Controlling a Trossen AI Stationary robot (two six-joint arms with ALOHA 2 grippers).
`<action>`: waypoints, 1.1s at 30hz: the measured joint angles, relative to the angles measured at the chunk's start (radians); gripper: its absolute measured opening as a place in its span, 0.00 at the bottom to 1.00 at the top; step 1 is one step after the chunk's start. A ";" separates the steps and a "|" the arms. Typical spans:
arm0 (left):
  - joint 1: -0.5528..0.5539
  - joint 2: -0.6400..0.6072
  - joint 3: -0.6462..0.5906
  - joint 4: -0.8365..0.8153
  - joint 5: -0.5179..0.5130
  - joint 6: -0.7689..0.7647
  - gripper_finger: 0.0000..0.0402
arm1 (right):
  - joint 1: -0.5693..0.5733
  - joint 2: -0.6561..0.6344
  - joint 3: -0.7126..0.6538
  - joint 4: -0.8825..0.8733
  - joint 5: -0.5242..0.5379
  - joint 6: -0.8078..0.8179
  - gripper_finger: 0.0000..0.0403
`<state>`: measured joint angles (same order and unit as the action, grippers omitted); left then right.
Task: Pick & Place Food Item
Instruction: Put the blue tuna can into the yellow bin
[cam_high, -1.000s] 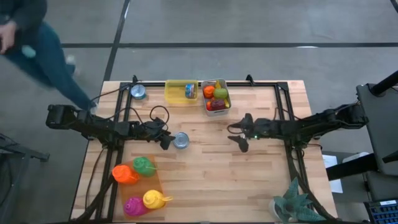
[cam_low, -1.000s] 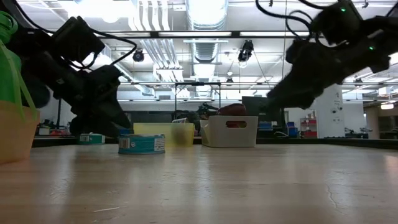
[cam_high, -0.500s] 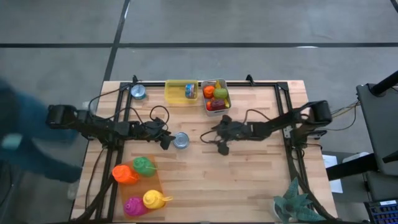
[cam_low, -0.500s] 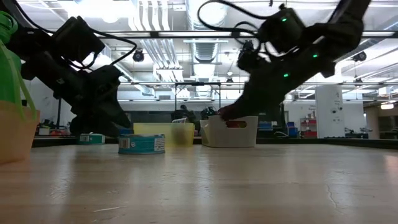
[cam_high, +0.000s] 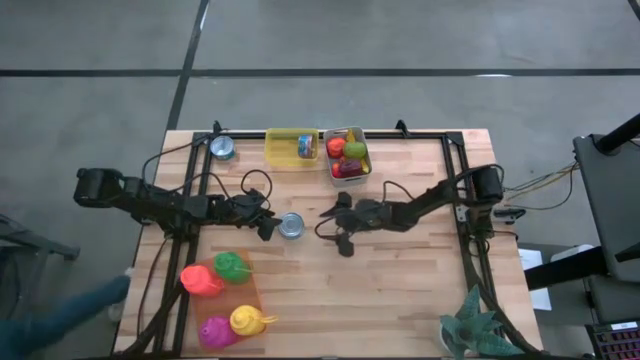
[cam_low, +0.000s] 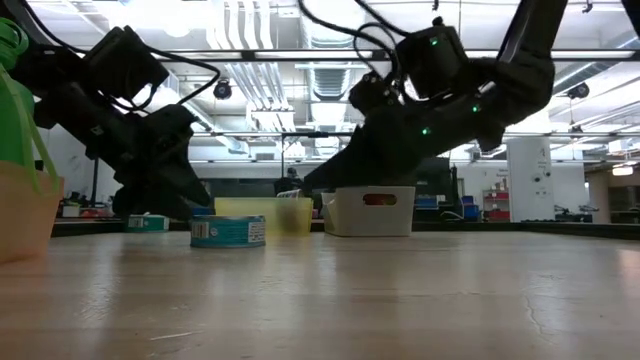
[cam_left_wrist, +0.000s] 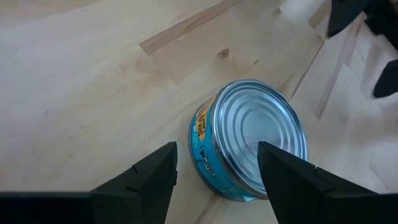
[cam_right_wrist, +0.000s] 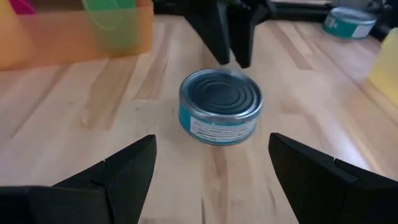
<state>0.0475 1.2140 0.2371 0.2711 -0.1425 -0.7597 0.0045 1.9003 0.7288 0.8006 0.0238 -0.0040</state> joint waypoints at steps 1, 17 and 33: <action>0.000 0.000 0.000 0.001 0.000 0.000 0.56 | 0.000 0.015 0.010 0.000 0.000 0.001 0.76; 0.000 0.000 0.000 0.016 -0.008 -0.075 0.56 | -0.008 0.215 0.190 -0.004 0.002 0.031 0.76; 0.000 0.001 0.000 0.020 -0.008 -0.079 0.56 | -0.018 0.250 0.241 -0.020 0.002 0.029 0.76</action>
<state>0.0475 1.2152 0.2371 0.2909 -0.1502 -0.8391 -0.0135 2.1502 0.9701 0.7808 0.0257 0.0251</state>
